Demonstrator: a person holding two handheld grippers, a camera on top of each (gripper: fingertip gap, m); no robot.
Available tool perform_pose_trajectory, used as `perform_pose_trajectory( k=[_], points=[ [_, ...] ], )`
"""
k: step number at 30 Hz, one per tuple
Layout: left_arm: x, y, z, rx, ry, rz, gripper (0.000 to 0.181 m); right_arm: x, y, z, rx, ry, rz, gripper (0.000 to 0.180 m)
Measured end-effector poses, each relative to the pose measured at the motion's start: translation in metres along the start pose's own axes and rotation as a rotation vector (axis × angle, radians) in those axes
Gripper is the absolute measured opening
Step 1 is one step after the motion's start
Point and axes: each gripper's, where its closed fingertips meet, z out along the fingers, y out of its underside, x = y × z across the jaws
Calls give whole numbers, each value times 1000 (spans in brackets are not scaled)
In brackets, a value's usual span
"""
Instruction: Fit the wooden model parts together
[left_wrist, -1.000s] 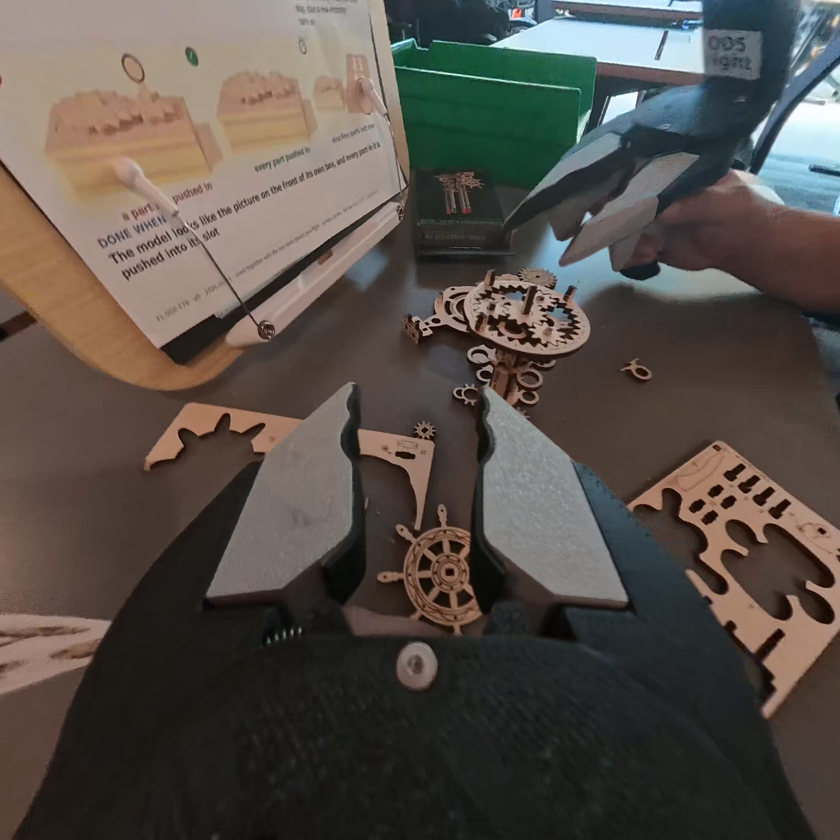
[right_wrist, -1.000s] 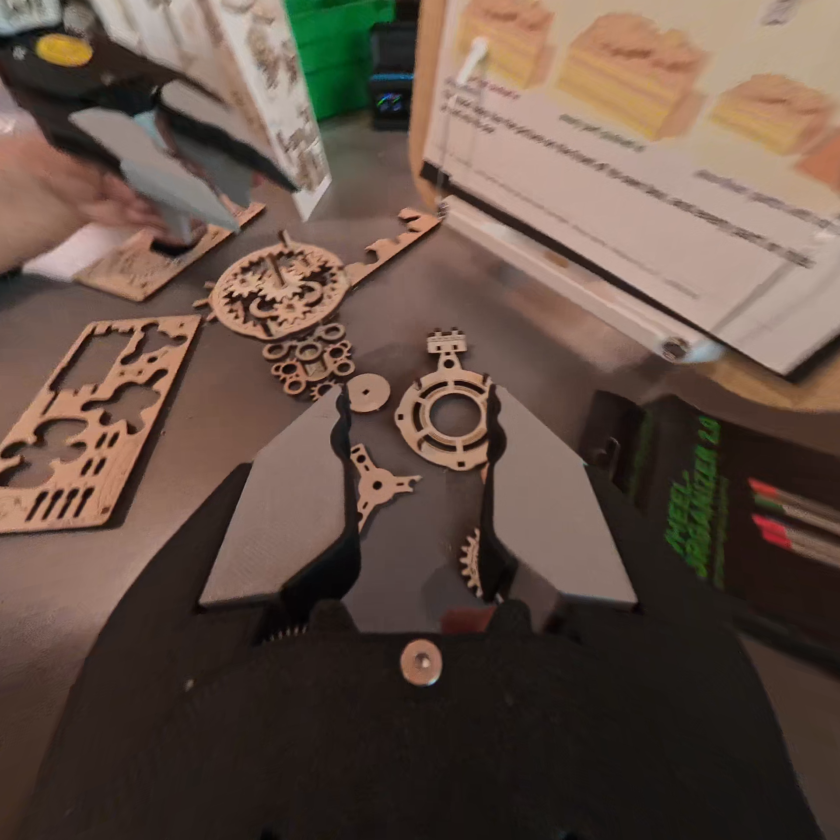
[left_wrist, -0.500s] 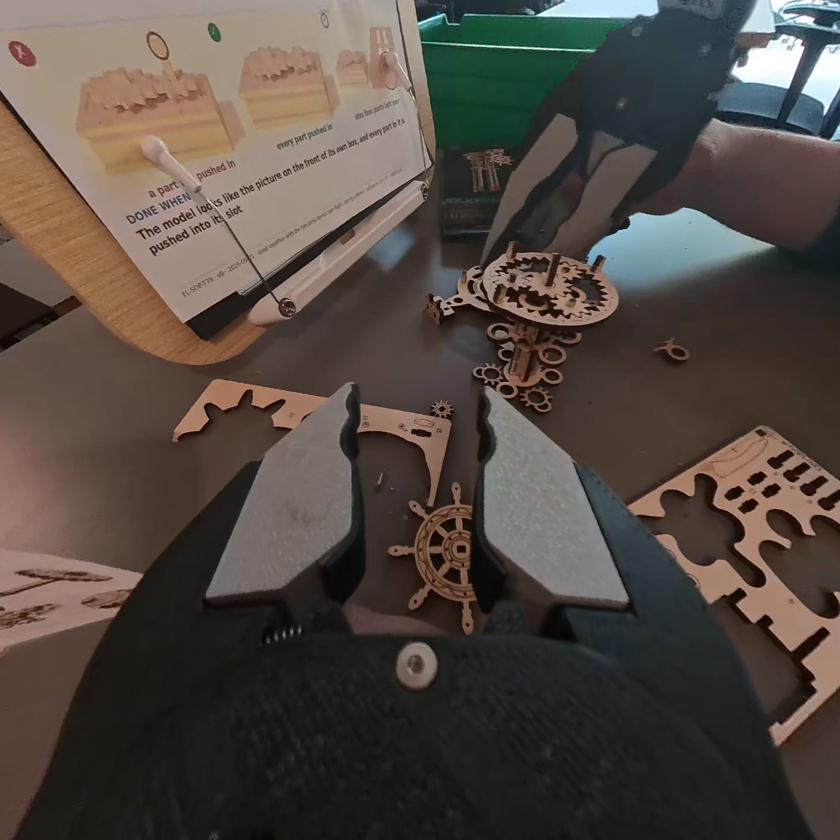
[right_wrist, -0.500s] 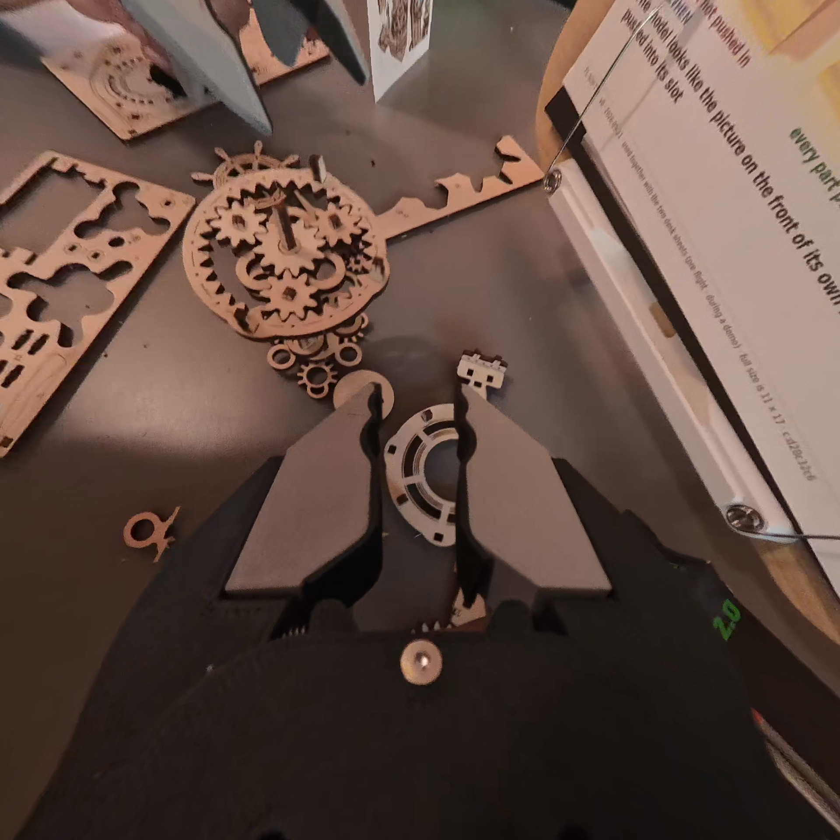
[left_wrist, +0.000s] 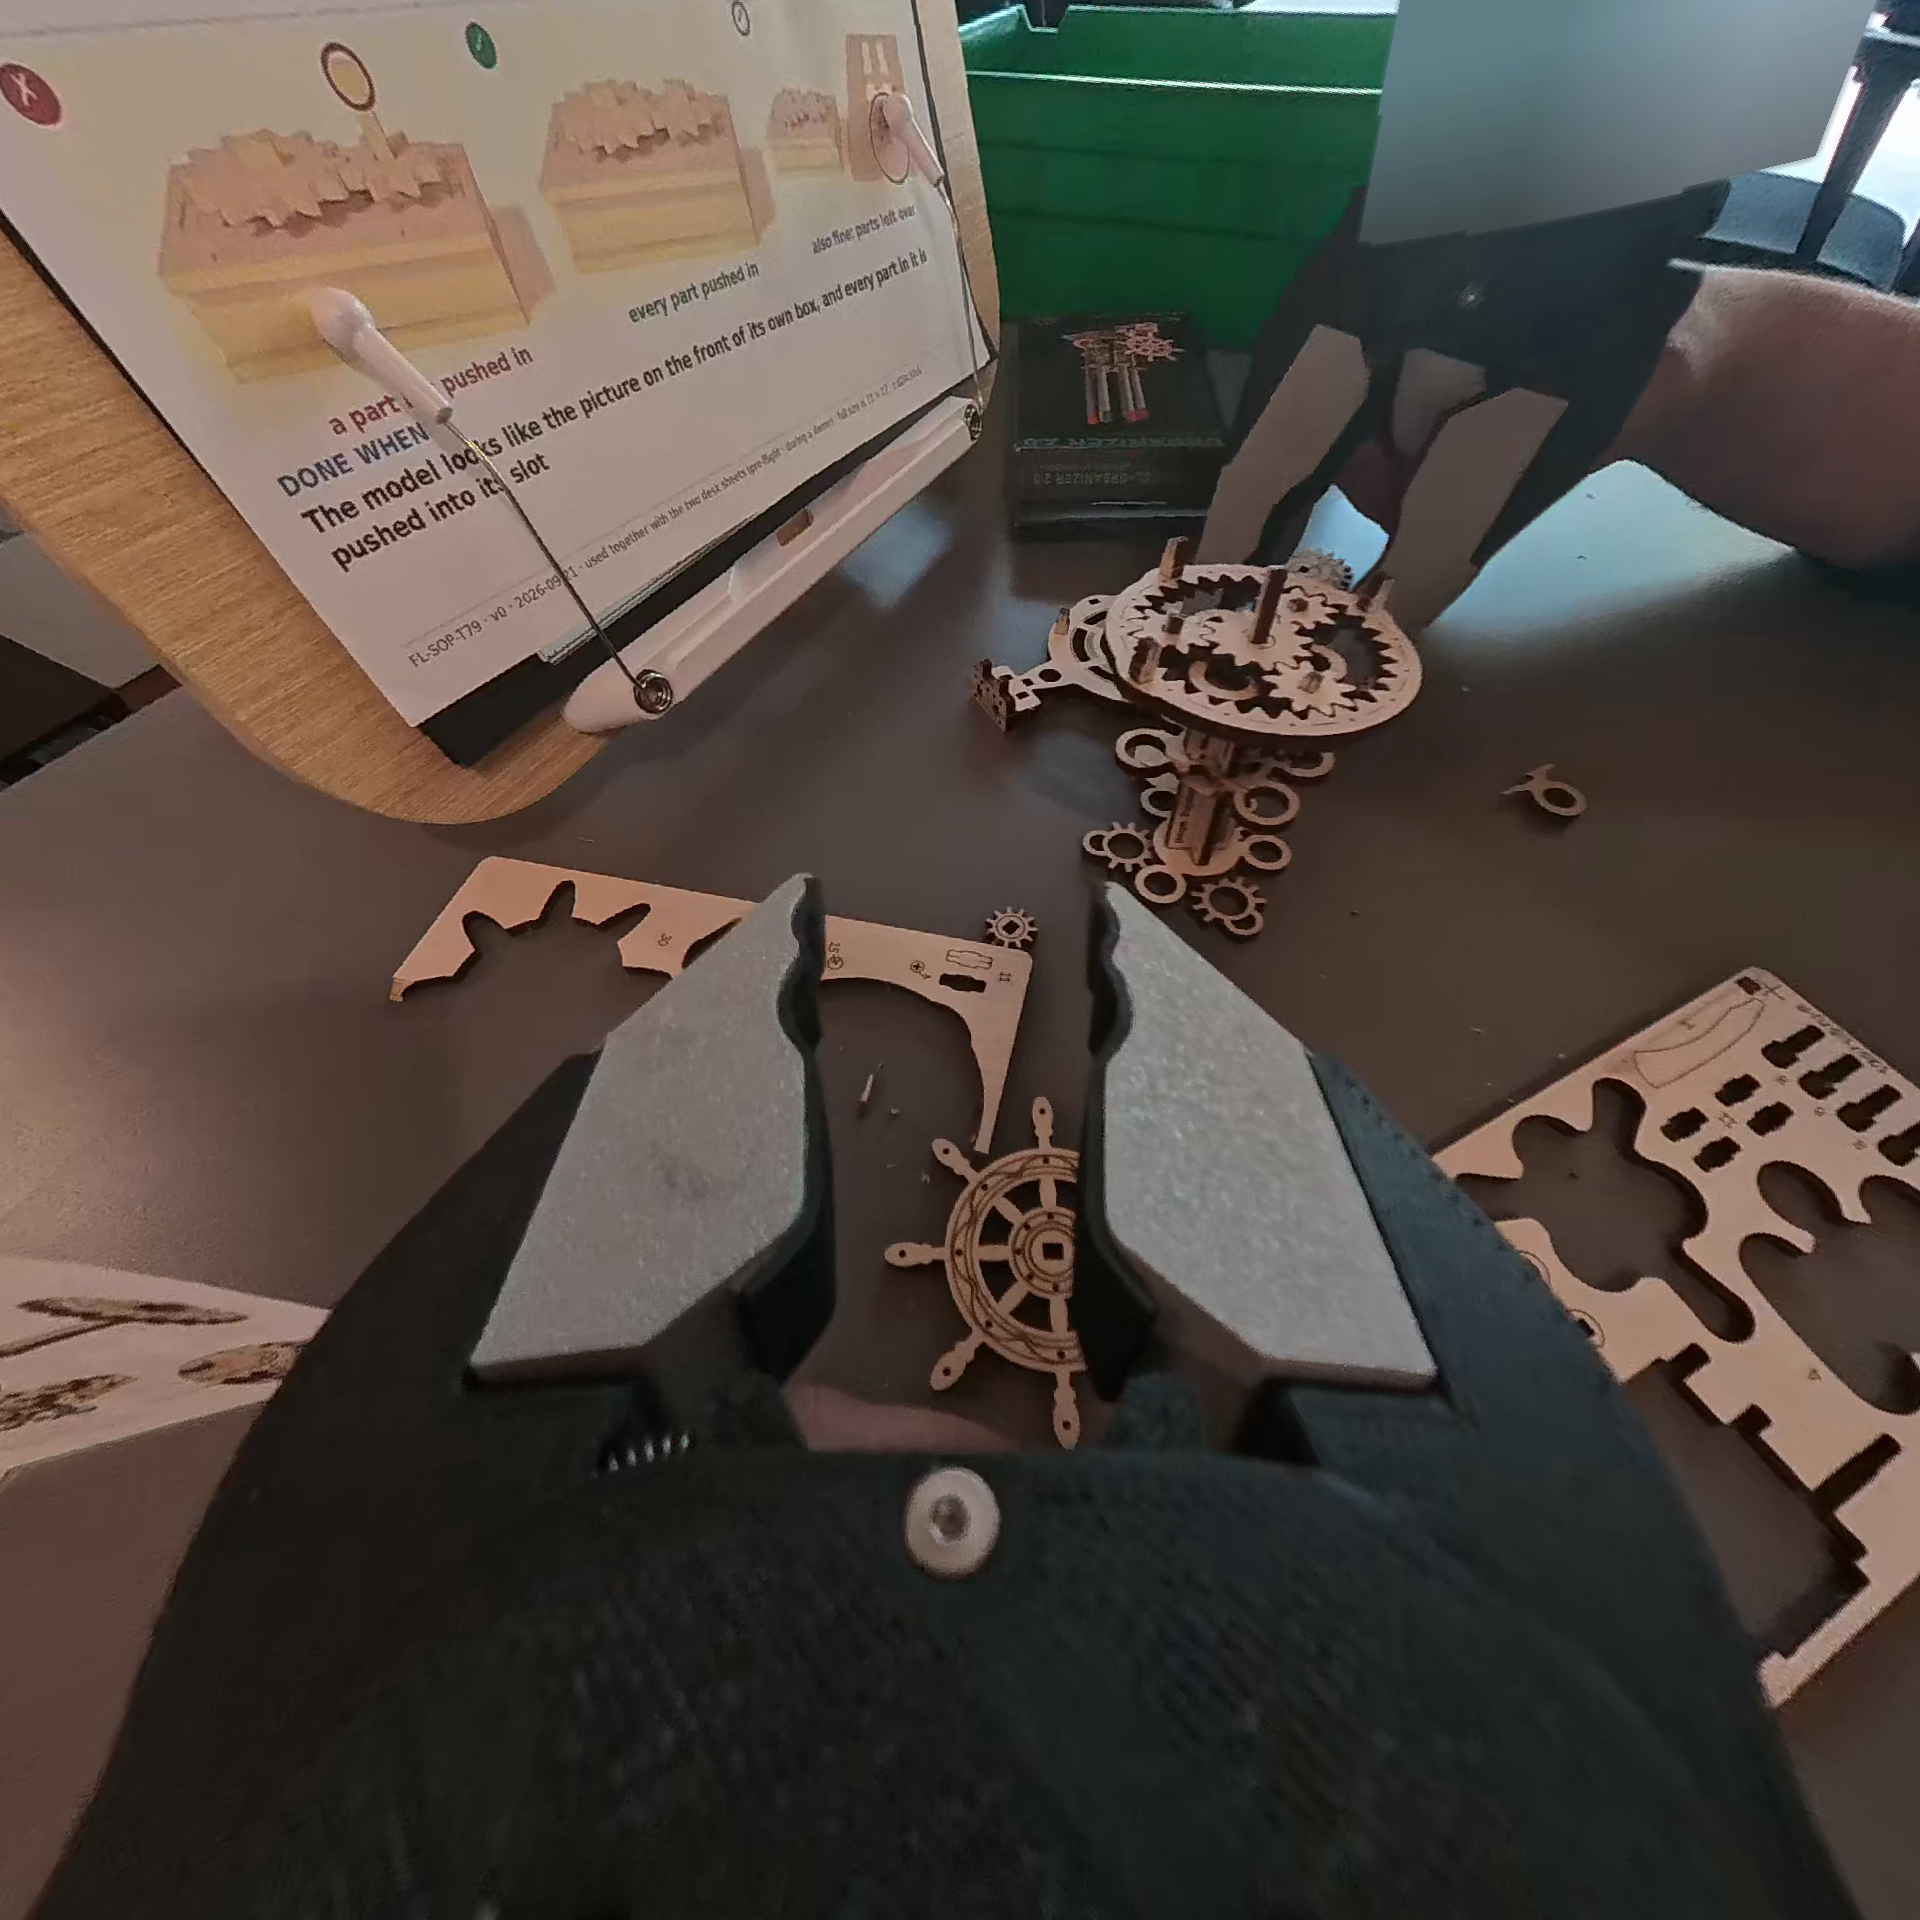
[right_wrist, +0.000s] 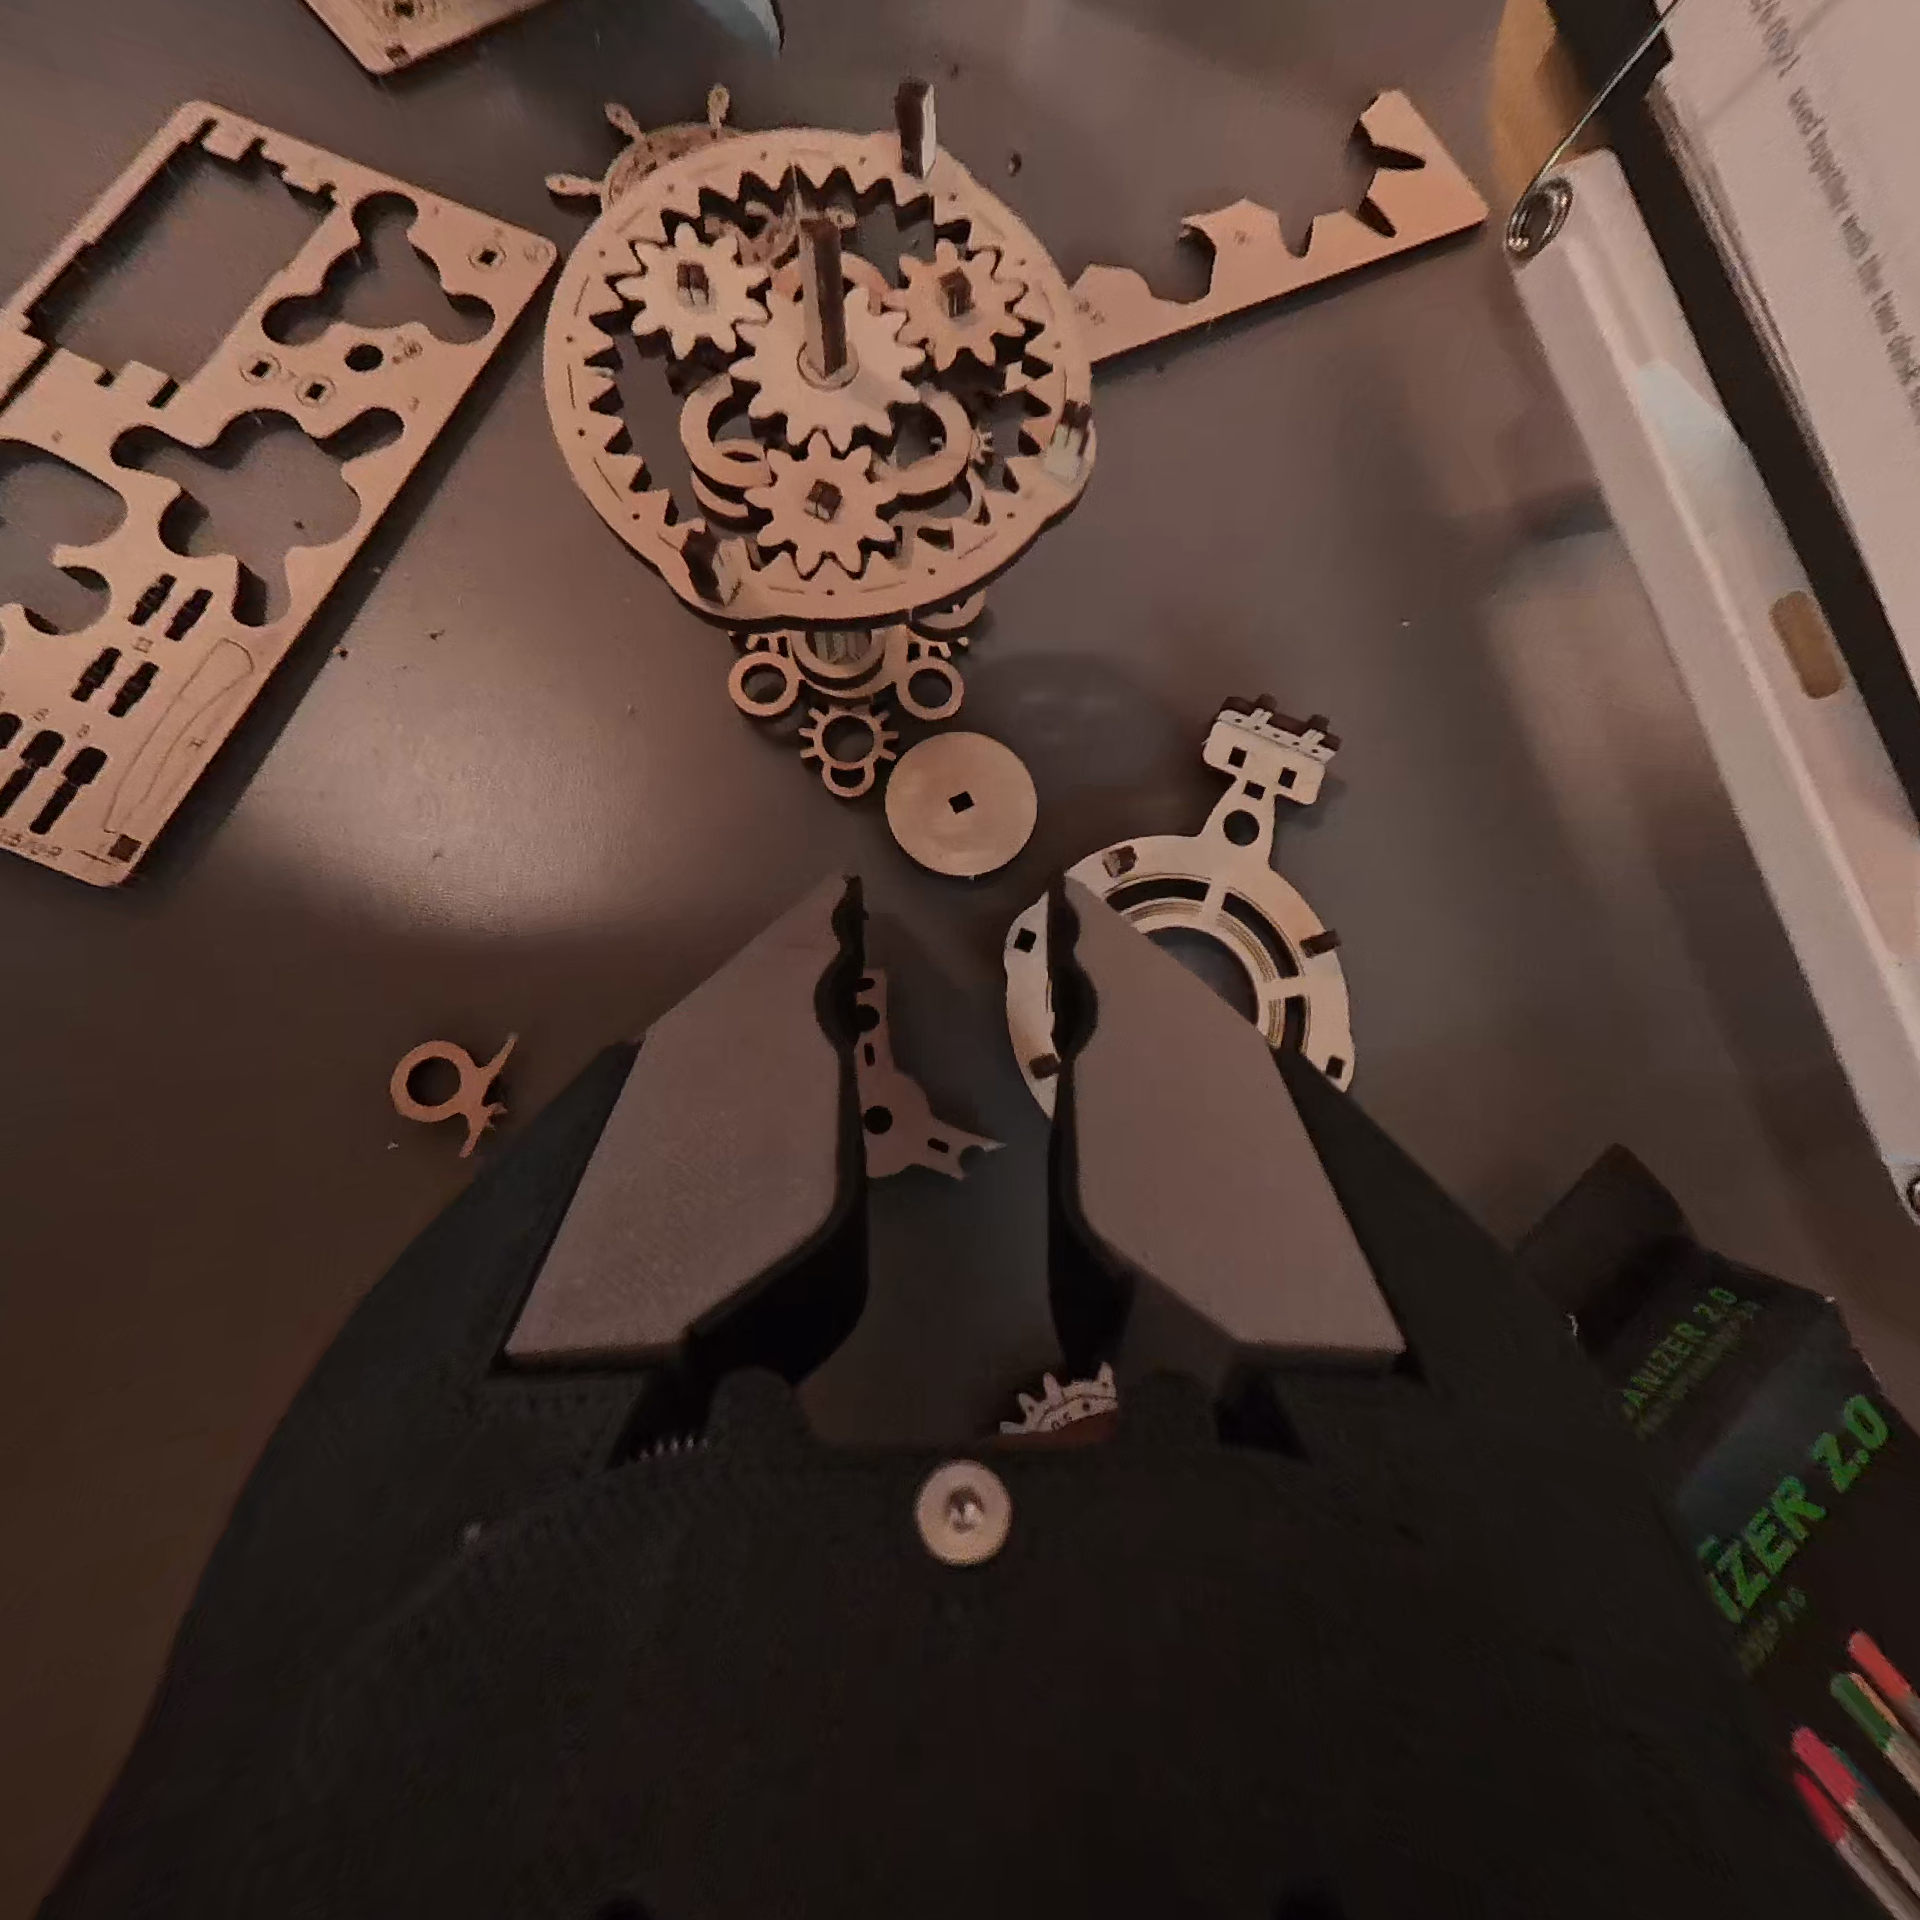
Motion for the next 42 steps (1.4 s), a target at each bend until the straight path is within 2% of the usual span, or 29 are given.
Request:
perform_pose_trajectory(
  k=[8,14,27,34,42],
  points=[
    [0,0,0,-2,2,-4,49,3,-7,0,13,31,-10,30],
    [1,0,0,-3,5,1,49,8,2,0,-24,61,-19,30],
    [-6,-9,-14,5,-23,19,51,21,2,-21,65,90,51,29],
    [-30,-33,-58,68,-76,32,47,39,-5,-34,123,190,80,29],
    [-42,-26,-78,57,-102,12,47,81,-6,-63,248,402,194,28]
  ],
)
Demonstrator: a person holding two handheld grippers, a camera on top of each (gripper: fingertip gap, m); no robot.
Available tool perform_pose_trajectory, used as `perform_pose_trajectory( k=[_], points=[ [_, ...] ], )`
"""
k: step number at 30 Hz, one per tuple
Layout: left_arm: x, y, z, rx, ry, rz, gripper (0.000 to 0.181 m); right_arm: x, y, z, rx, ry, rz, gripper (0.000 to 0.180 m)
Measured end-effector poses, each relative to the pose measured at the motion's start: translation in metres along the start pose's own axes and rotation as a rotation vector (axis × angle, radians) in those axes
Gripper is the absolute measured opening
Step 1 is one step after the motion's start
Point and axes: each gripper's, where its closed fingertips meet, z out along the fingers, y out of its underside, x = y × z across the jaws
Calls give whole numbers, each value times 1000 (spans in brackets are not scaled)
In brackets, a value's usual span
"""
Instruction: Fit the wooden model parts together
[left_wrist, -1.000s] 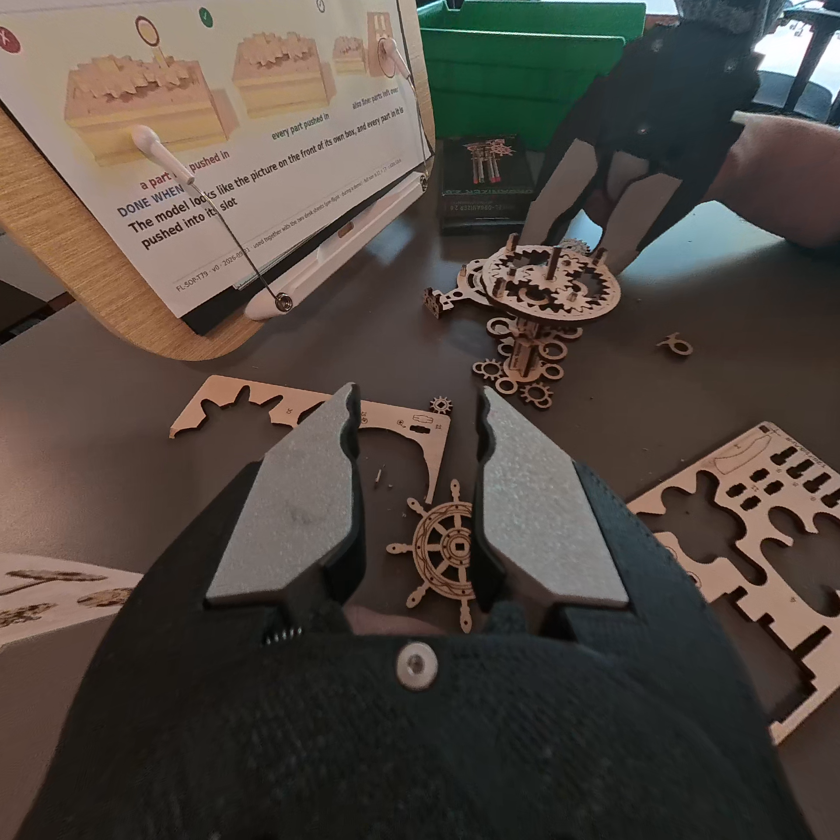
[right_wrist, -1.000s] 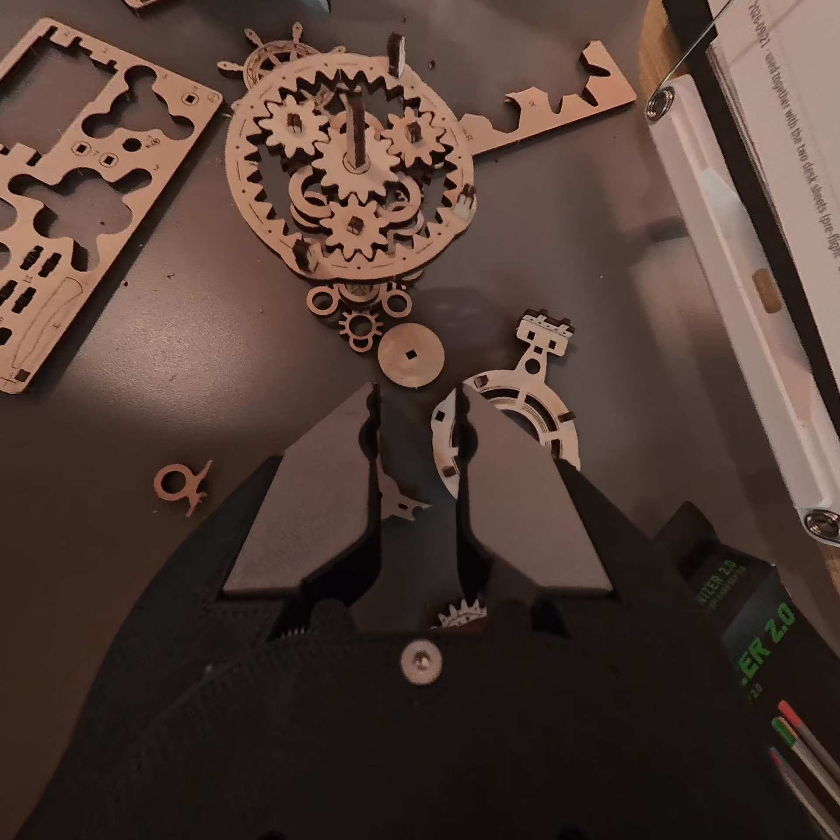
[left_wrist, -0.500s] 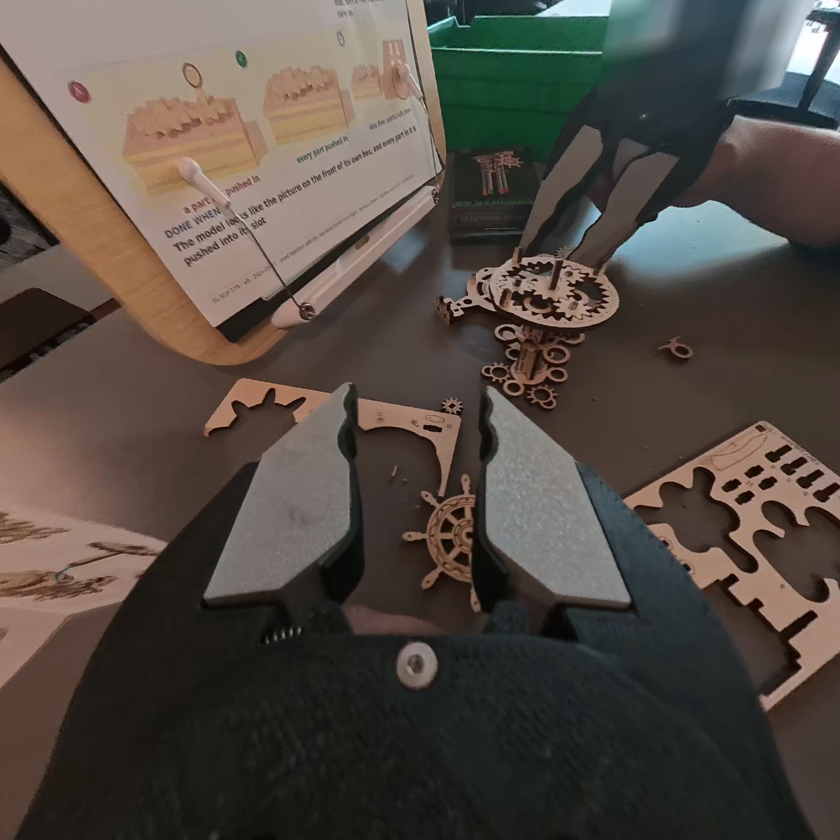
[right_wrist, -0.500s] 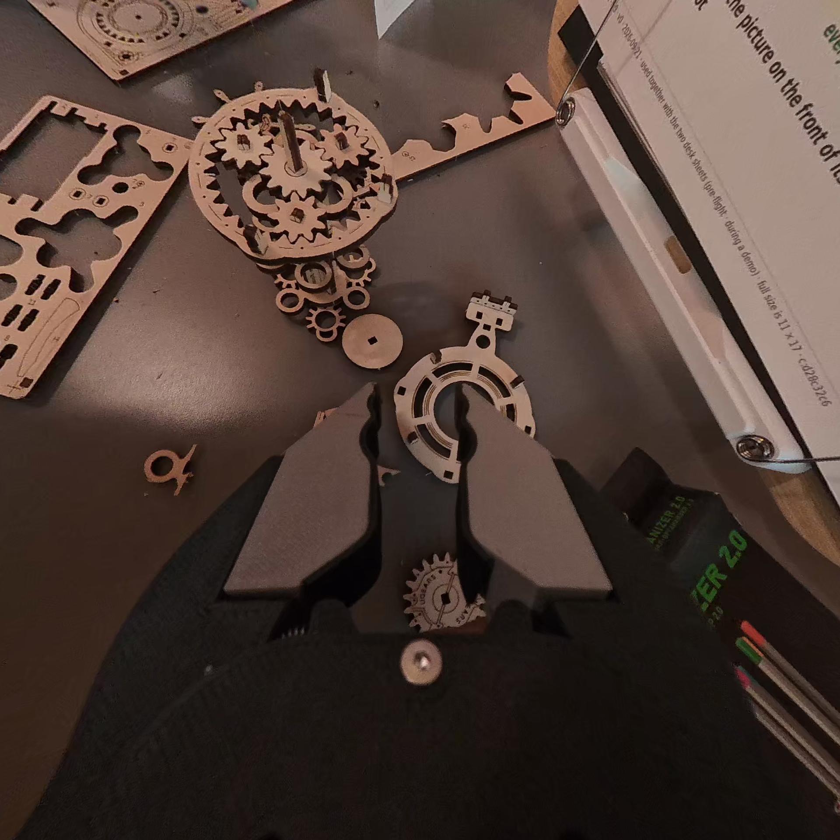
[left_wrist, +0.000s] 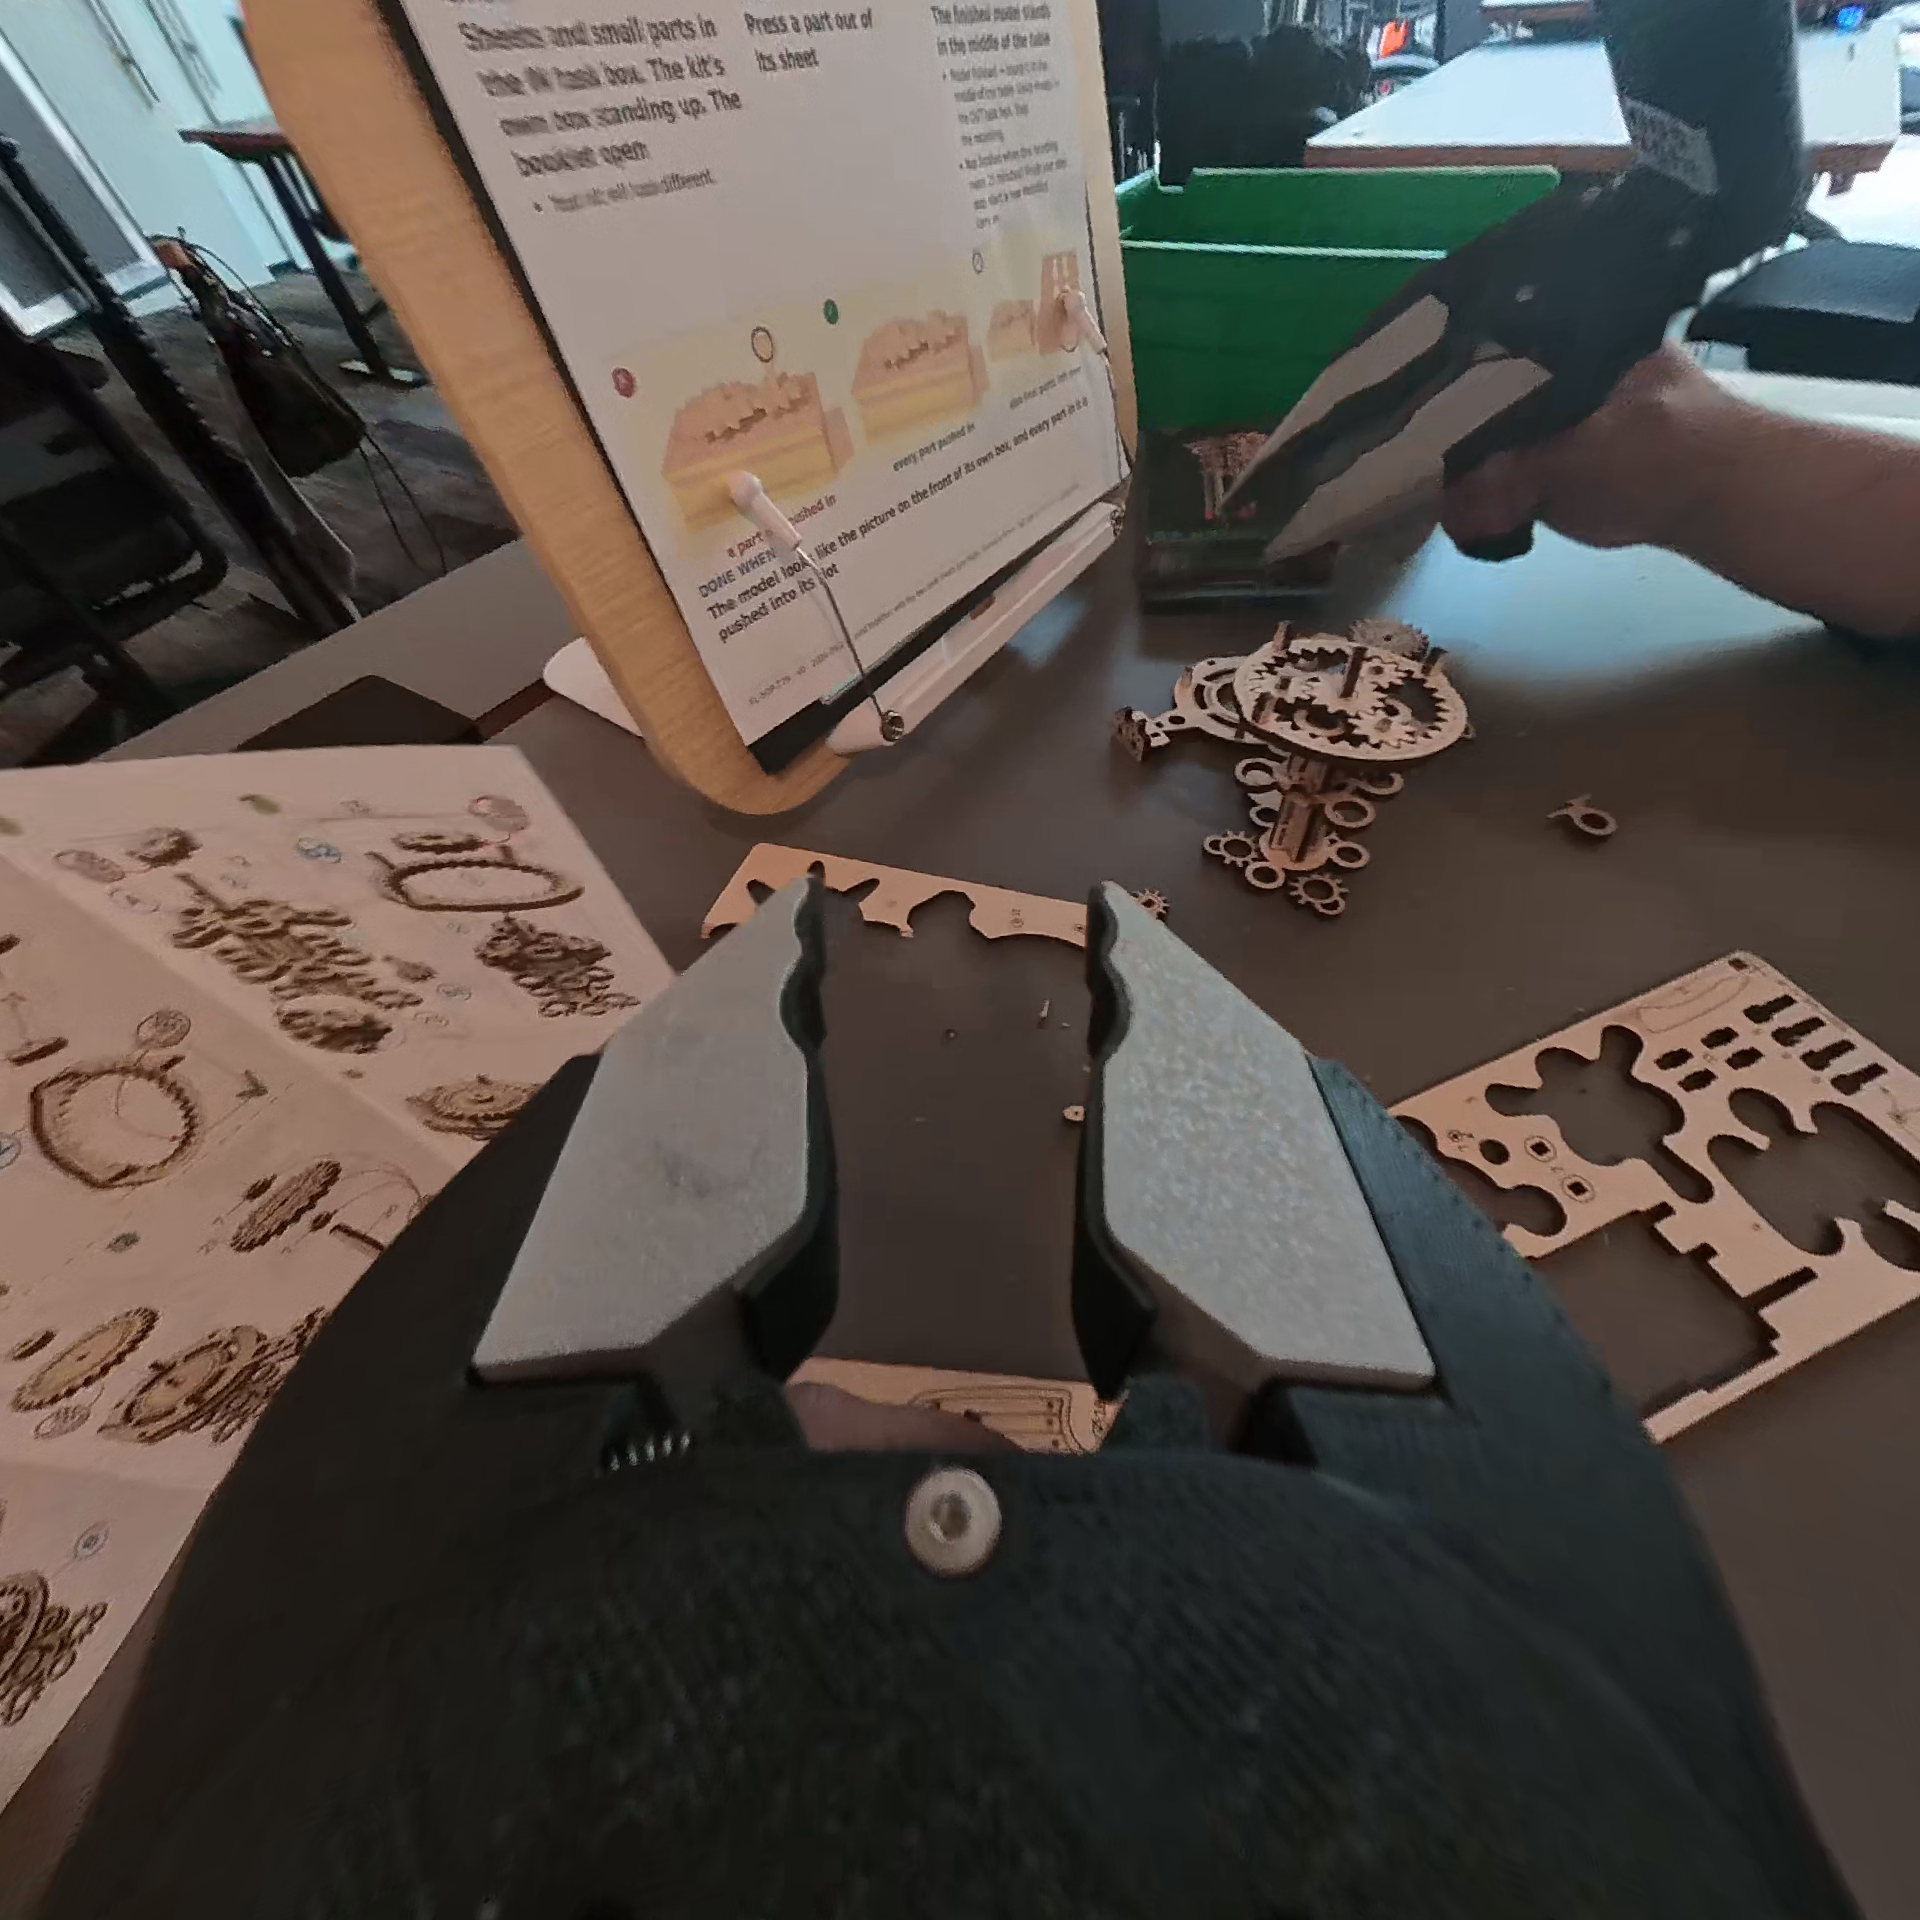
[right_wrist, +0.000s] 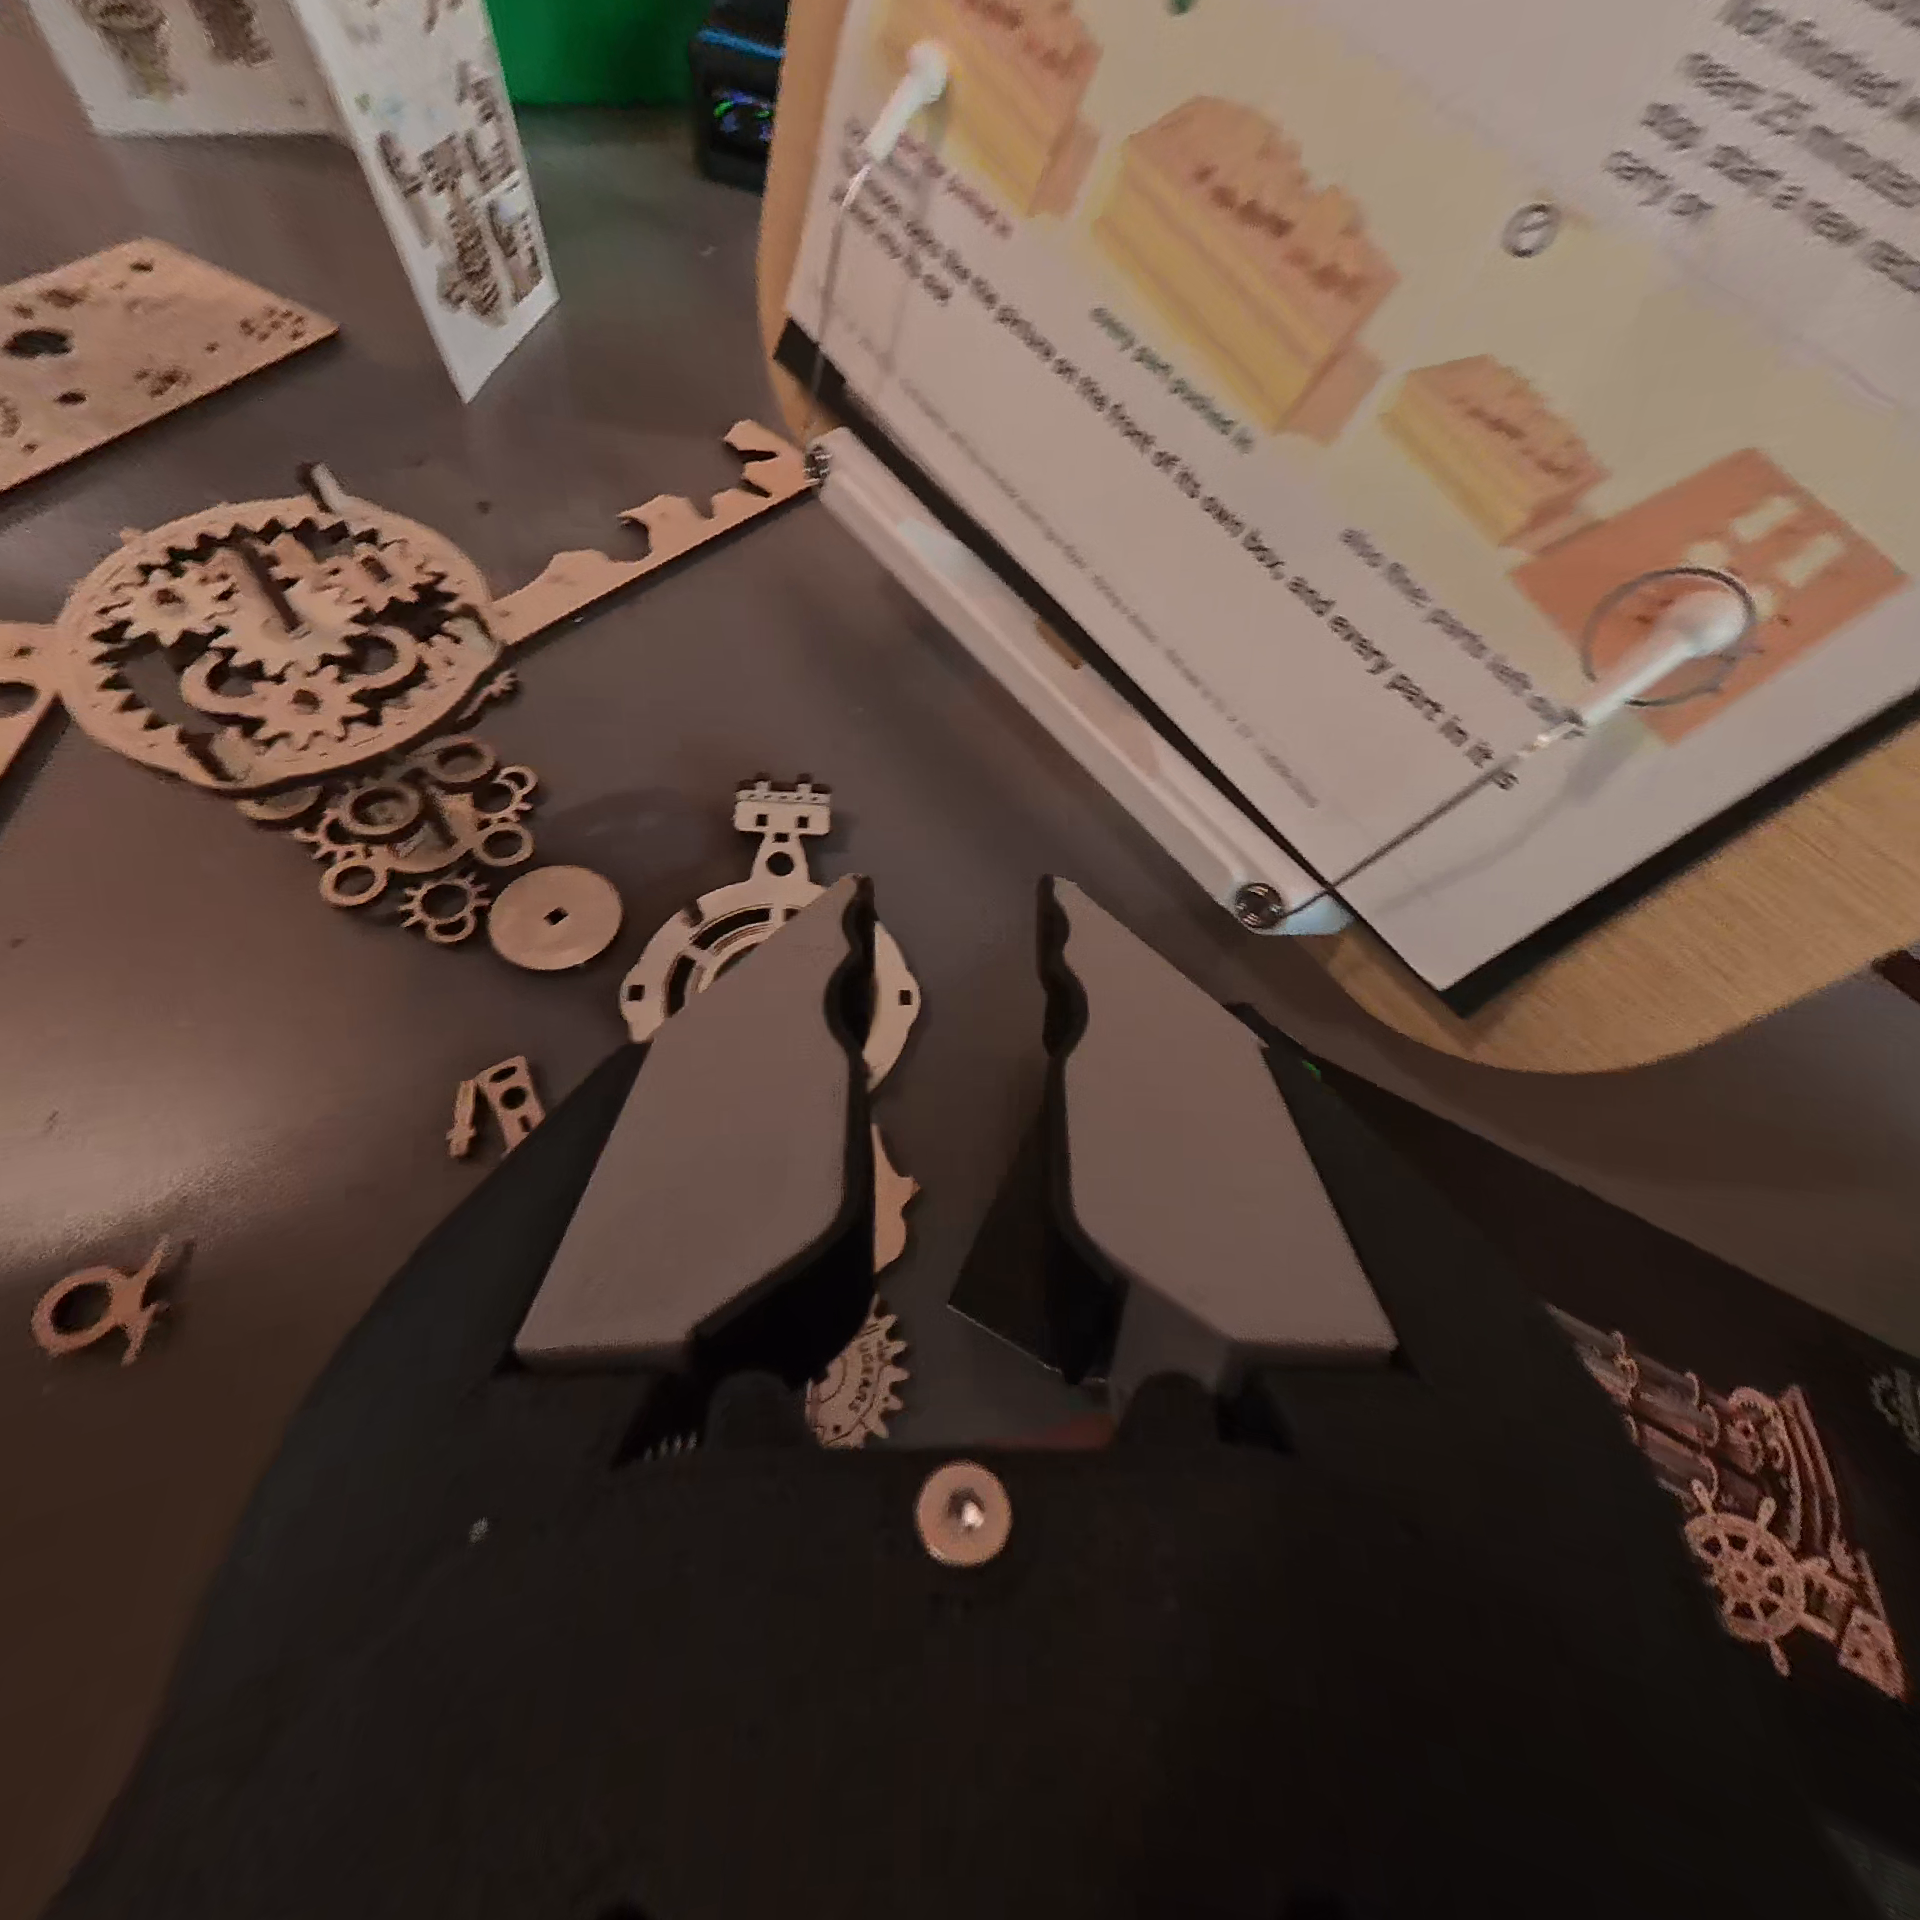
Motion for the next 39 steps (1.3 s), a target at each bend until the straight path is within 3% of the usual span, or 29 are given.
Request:
perform_pose_trajectory(
  k=[5,14,18,23,33,39],
  points=[
    [-17,-4,-57,35,-110,-29,49,26,-1,-11,43,97,72,29],
    [-44,43,-225,-107,-473,-99,49,39,-17,-27,152,130,168,36],
    [-42,65,-261,-149,-535,-188,49,35,-22,-29,163,136,147,37],
    [-18,75,-231,-166,-455,-179,49,15,-17,-25,125,4,102,37],
    [19,62,-87,-240,-177,-75,48,-65,17,-31,-106,-343,-137,32],
    [28,57,-13,-260,-82,-12,48,-86,50,-28,-290,-401,-190,29]
  ],
)
